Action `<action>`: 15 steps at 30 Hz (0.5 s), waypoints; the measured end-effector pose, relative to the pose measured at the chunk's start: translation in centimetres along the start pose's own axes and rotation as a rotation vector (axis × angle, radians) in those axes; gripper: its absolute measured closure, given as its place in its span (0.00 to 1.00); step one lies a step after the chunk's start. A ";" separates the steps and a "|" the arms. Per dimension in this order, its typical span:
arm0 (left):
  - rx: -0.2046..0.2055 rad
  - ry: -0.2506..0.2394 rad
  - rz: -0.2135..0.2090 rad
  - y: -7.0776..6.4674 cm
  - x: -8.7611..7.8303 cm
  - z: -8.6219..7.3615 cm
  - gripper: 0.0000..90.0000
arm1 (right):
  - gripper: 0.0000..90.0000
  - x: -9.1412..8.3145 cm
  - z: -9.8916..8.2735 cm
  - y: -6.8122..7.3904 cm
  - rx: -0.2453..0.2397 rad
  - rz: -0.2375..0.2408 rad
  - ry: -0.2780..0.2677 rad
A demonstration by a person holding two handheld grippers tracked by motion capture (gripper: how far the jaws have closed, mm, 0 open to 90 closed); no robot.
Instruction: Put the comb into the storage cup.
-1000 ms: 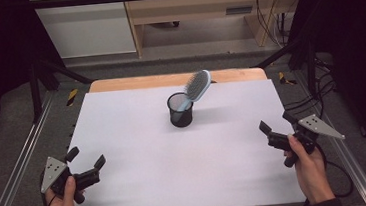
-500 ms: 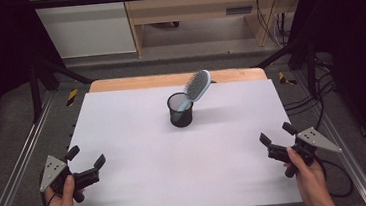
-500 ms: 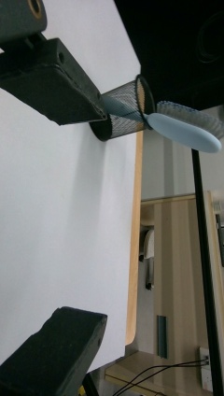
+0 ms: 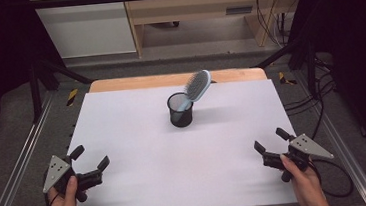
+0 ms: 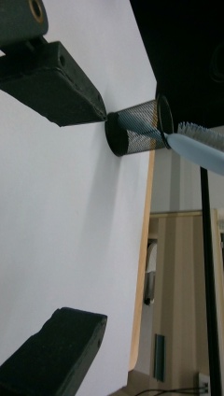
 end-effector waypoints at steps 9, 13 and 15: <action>0.016 -0.004 -0.035 -0.8 0.3 0.1 0.02 | 0.03 0.4 -0.4 1.4 -0.035 0.060 0.015; 0.009 -0.006 -0.042 -0.9 0.4 0.1 0.02 | 0.03 0.4 -0.6 1.9 -0.043 0.093 0.019; 0.001 -0.011 -0.051 -1.0 0.4 0.1 0.02 | 0.03 0.5 -0.6 2.2 -0.045 0.107 0.021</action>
Point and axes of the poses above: each handheld gripper's, and its own axes: x roughly forward along the jaws, z roughly out of its top, y roughly to its left, the point moved 6 cm from there along x, roughly forward along the jaws, and after that the axes turned 6 degrees about -z, right-handed, at the moved point
